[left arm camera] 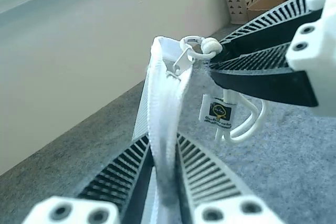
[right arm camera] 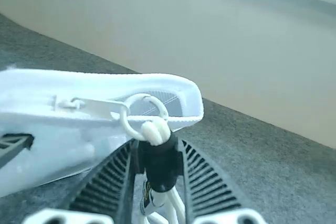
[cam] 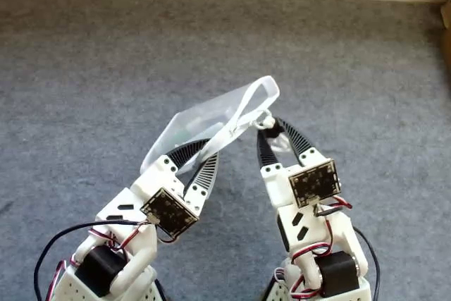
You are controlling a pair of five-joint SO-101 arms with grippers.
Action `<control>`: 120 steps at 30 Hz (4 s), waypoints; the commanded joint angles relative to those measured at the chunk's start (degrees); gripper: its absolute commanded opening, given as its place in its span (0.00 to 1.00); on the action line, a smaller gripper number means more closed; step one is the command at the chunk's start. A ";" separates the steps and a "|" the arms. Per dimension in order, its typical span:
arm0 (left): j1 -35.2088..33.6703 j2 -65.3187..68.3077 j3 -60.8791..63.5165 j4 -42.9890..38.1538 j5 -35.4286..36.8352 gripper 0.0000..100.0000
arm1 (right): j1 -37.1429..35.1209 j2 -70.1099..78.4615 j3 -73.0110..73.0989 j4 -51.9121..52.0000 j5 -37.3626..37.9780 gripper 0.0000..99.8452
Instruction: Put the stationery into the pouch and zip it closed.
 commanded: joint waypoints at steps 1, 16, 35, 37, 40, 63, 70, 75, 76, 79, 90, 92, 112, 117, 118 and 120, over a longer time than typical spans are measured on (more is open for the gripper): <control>-3.56 -0.84 -4.79 1.14 0.70 0.00 | 4.97 -0.04 -0.31 -6.02 0.00 0.00; -7.08 -0.84 -6.90 1.67 2.81 0.00 | 8.22 0.04 2.77 -10.07 0.44 0.00; -8.57 -0.84 -22.37 18.02 6.77 0.00 | 8.22 0.04 2.95 -10.15 0.44 0.00; -8.66 -0.84 -23.78 18.90 7.38 0.00 | 8.22 0.04 2.95 -10.15 0.44 0.00; -8.66 -0.84 -26.68 20.92 7.38 0.00 | 8.22 0.04 3.03 -10.15 0.44 0.00; -32.84 -0.84 -29.67 17.76 19.52 0.00 | 8.22 0.04 3.21 -10.15 0.44 0.00; -38.73 -0.84 -29.32 17.49 23.12 0.00 | 8.13 0.04 3.21 -10.15 0.44 0.00; -38.64 -0.84 -29.23 17.49 23.21 0.00 | 7.96 0.04 3.21 -10.15 0.44 0.00; -38.64 -0.84 -29.23 17.49 23.21 0.00 | 7.96 0.04 3.21 -10.07 0.44 0.00; -38.64 -0.84 -28.44 17.49 23.21 0.00 | 7.96 0.04 3.30 -10.07 0.44 0.00; -34.15 -0.84 -23.08 14.68 23.30 0.01 | 7.87 -0.04 3.30 -9.89 0.00 0.01; -32.66 -0.84 -22.55 14.68 23.30 0.01 | 7.87 -0.04 3.30 -9.89 0.00 0.01; -16.22 -0.75 -14.11 12.04 16.88 0.25 | 8.13 -0.04 3.38 -9.71 -4.75 0.17; -11.74 -0.75 -13.76 12.22 16.88 0.25 | 8.13 -0.04 3.38 -9.71 -4.75 0.17; -11.47 -0.75 -13.76 12.22 16.88 0.25 | 8.13 -0.04 3.38 -9.71 -4.75 0.17; -11.38 -0.75 -13.76 12.22 16.88 0.25 | 8.13 -0.04 3.38 -9.71 -4.75 0.17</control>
